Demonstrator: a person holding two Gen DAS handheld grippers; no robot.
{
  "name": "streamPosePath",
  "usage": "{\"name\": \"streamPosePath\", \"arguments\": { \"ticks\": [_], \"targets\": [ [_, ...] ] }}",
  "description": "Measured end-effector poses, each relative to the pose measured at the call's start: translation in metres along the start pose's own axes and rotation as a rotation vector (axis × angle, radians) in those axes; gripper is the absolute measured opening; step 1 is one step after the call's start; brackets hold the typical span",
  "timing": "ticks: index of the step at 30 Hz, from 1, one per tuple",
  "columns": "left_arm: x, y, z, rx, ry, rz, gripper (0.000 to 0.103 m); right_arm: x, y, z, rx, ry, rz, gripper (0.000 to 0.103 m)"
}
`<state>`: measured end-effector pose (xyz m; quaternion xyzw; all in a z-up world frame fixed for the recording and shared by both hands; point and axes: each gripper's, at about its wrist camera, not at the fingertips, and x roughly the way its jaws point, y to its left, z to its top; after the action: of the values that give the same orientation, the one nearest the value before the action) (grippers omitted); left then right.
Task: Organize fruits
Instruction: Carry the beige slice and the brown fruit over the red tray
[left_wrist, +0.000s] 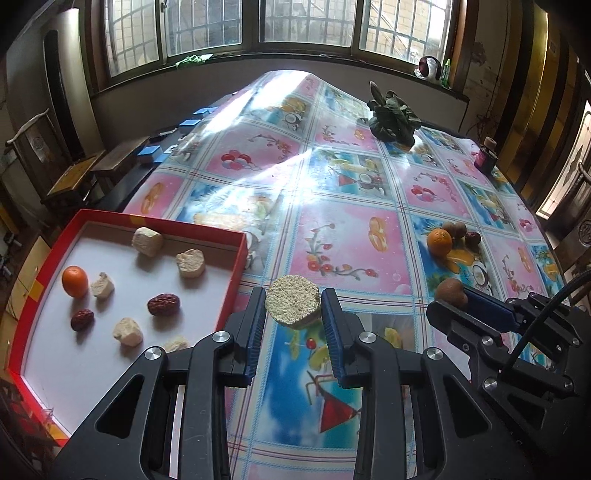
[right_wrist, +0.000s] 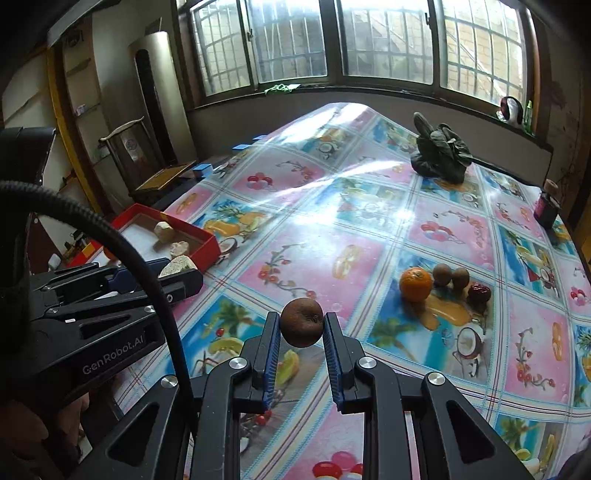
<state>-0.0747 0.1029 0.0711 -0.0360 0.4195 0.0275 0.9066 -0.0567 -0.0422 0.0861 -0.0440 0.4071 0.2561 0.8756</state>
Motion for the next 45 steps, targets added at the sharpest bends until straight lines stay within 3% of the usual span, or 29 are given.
{"name": "streamPosePath", "arguments": {
  "ticks": [25,45],
  "targets": [
    [-0.023,0.081,-0.017,-0.099,-0.037,0.115,0.03,0.018,0.089,0.014,-0.155,0.005,0.089,0.022],
    [-0.015,0.15,-0.039,-0.209,0.004,0.183,0.03,0.048,0.153,0.021,-0.27,0.049,0.192,0.022]
  ]
}}
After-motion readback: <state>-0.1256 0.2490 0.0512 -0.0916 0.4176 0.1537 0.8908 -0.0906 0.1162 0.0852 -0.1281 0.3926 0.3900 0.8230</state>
